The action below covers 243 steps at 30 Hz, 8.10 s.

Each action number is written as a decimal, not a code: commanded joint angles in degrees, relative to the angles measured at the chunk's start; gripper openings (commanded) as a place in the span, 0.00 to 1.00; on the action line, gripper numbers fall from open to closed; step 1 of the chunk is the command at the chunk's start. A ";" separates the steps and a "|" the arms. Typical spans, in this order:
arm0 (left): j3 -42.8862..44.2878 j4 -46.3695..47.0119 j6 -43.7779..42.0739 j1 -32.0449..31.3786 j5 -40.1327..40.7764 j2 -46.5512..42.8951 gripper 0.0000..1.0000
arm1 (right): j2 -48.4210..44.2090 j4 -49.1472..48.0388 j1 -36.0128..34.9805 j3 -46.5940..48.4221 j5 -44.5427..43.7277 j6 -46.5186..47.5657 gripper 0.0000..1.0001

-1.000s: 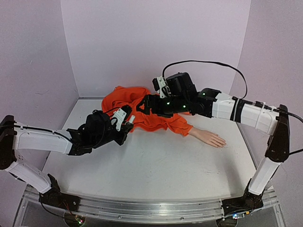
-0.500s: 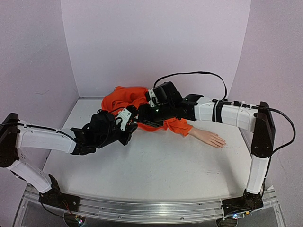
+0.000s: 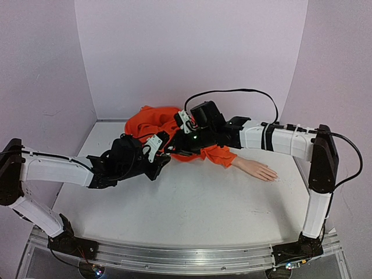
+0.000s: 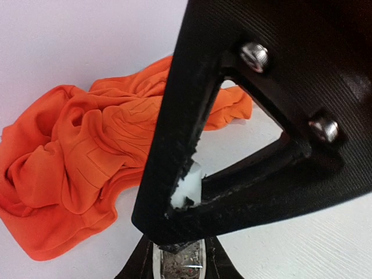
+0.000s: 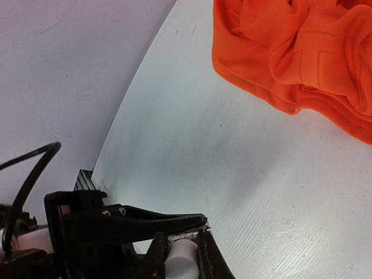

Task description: Paint the nails

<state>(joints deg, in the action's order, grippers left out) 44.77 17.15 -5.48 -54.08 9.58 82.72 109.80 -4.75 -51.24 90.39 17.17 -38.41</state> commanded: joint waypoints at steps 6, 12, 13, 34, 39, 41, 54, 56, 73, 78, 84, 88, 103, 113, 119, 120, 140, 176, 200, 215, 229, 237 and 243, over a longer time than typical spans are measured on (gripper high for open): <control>3.90 4.32 7.68 8.19 -75.81 -9.28 0.00 | -11.86 -4.53 1.56 -11.44 38.68 44.22 0.00; 6.88 4.34 14.96 8.82 -87.89 -6.55 0.00 | -14.21 -4.46 1.55 -12.91 43.83 45.89 0.00; 6.33 4.38 14.33 8.82 -86.36 -6.71 0.00 | -14.17 -4.47 1.54 -12.83 43.49 45.82 0.00; 0.15 -0.84 -4.76 -1.56 4.34 -10.25 0.00 | -14.26 -9.62 1.62 -9.08 6.92 10.51 0.77; 2.15 -0.89 -4.57 -2.31 5.62 -7.50 0.00 | -13.01 -10.79 1.34 -7.73 3.61 3.24 0.77; 2.89 -0.96 -4.40 -2.57 5.96 -6.52 0.00 | -11.66 -10.72 0.74 -6.23 2.73 2.31 0.76; 4.00 -1.15 -4.00 -4.01 7.44 -5.46 0.00 | -6.44 -8.87 -0.16 -1.99 -0.45 -1.29 0.49; 4.13 -1.13 -4.03 -4.05 7.55 -5.50 0.00 | -5.76 -8.87 -0.17 -2.11 0.17 -1.58 0.48; 2.41 -1.15 -1.59 -3.80 -0.74 -9.93 0.00 | -5.78 -8.79 0.04 -2.83 8.43 5.69 0.00; 1.33 -0.97 -0.42 1.23 -48.65 -16.14 0.00 | -9.44 -8.73 0.27 -5.16 32.93 24.82 0.00; 7.65 -0.28 11.10 5.52 -85.03 -15.70 0.00 | -16.74 -6.19 0.31 -9.32 49.03 41.50 0.00; 6.17 -0.18 9.62 5.48 -76.40 -16.20 0.00 | -15.73 -5.86 0.28 -7.45 46.98 40.88 0.00; 2.95 -4.62 -4.76 -0.87 -7.93 -14.93 0.00 | -19.24 -5.88 0.81 -7.67 2.59 28.41 0.88; 6.55 -6.92 -4.45 -1.95 6.66 -8.48 0.00 | -14.80 -7.03 0.63 -5.54 0.19 10.46 0.84; 7.58 -7.04 -3.16 -2.08 6.24 -7.09 0.00 | -10.83 -6.81 0.35 -3.46 -0.42 7.35 0.70; 7.63 -7.08 -2.91 -2.11 6.04 -7.05 0.00 | -10.37 -6.76 0.35 -3.38 -0.91 6.83 0.68; 7.23 -7.13 -2.55 -2.19 5.67 -7.18 0.00 | -4.41 -9.47 0.29 -0.83 5.65 2.95 0.36; 4.63 -8.25 -10.09 -1.37 5.00 -14.73 0.00 | -19.51 -6.08 0.83 -9.74 -0.50 23.11 0.88; 6.38 -8.53 -8.86 -3.75 10.56 -10.21 0.00 | -5.05 -9.93 -0.51 0.07 3.87 3.73 0.47; 5.26 -8.53 -7.89 -3.41 -4.01 -13.55 0.00 | -6.73 -13.53 -0.02 -3.56 10.62 7.76 0.01; 9.51 -6.60 8.05 7.50 -84.25 -10.68 0.00 | -20.43 -7.47 -1.03 -14.40 37.07 45.11 0.00; 6.48 -7.23 0.89 7.42 -51.31 -14.09 0.00 | -22.11 -7.74 -1.02 -15.04 26.84 44.32 0.19; 3.62 -8.32 -3.65 5.48 -20.73 -17.37 0.00 | -22.77 -8.77 -1.05 -14.02 -1.85 32.82 0.81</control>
<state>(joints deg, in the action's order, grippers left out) 49.12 6.17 -4.47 -47.18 -35.53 69.06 90.08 -12.43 -52.51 75.57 35.99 2.63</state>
